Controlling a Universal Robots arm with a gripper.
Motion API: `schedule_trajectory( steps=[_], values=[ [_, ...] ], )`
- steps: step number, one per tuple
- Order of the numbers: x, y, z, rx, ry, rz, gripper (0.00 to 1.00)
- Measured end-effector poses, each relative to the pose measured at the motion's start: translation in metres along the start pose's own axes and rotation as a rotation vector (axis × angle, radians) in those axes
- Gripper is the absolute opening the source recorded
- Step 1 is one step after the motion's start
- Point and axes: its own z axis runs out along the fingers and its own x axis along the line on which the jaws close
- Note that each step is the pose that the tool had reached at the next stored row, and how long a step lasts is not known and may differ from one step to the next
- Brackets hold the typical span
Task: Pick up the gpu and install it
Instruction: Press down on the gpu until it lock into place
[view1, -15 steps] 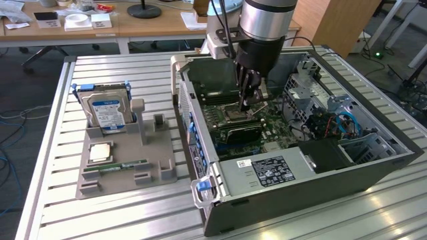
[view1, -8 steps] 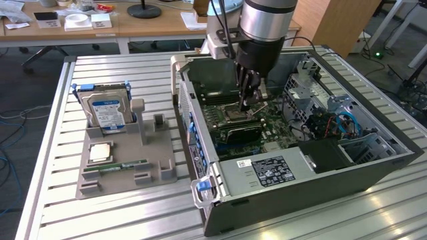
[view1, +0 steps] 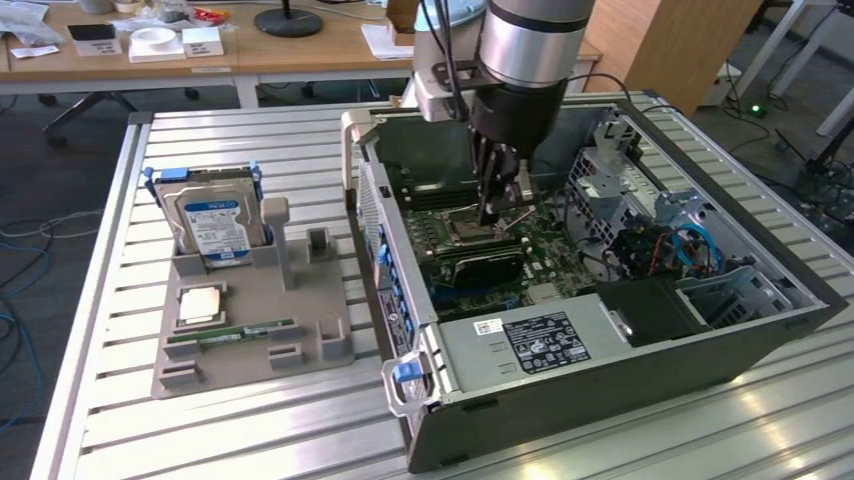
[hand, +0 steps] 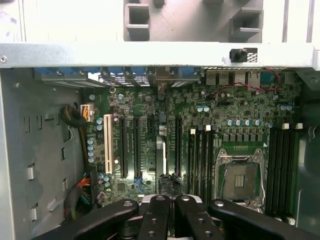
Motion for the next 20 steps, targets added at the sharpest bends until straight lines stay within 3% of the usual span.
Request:
schedule_trajectory(
  steps=[9, 20],
  values=[
    [-0.003, 0.0006, 0.0137, 0.0007, 0.0019, 0.048, 0.11],
    [-0.004, 0.0009, 0.026, 0.0001, 0.0022, 0.053, 0.11]
  ],
)
